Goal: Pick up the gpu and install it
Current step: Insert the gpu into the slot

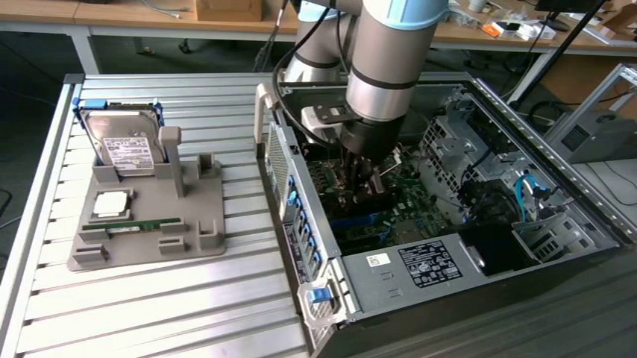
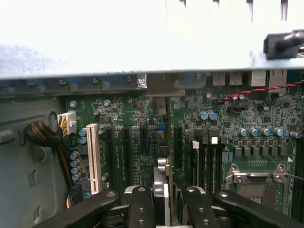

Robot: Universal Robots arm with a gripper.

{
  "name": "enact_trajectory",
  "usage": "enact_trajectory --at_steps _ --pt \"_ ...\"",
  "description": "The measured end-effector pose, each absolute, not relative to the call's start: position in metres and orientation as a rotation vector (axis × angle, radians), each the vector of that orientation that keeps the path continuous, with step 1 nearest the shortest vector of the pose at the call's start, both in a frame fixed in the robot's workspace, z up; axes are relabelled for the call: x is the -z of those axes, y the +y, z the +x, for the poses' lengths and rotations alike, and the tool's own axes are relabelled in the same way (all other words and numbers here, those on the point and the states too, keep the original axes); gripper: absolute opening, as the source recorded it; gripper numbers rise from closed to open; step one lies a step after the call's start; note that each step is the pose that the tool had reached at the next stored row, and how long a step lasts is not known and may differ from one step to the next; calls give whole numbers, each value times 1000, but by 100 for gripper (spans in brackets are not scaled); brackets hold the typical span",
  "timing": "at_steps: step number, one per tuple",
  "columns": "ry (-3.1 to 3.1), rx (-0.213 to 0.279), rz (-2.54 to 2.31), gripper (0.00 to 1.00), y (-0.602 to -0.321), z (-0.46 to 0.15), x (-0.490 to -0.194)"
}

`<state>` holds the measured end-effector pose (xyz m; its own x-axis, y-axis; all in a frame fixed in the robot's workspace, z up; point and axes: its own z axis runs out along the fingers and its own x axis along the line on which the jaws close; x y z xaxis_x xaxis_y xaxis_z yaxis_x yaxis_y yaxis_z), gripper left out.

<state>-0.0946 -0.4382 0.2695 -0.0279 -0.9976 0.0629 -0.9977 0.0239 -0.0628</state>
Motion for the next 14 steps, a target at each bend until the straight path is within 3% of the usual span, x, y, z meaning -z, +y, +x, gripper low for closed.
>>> enact_trajectory --at_steps 14 --pt "-2258 -119 2198 27 -446 -95 -269"
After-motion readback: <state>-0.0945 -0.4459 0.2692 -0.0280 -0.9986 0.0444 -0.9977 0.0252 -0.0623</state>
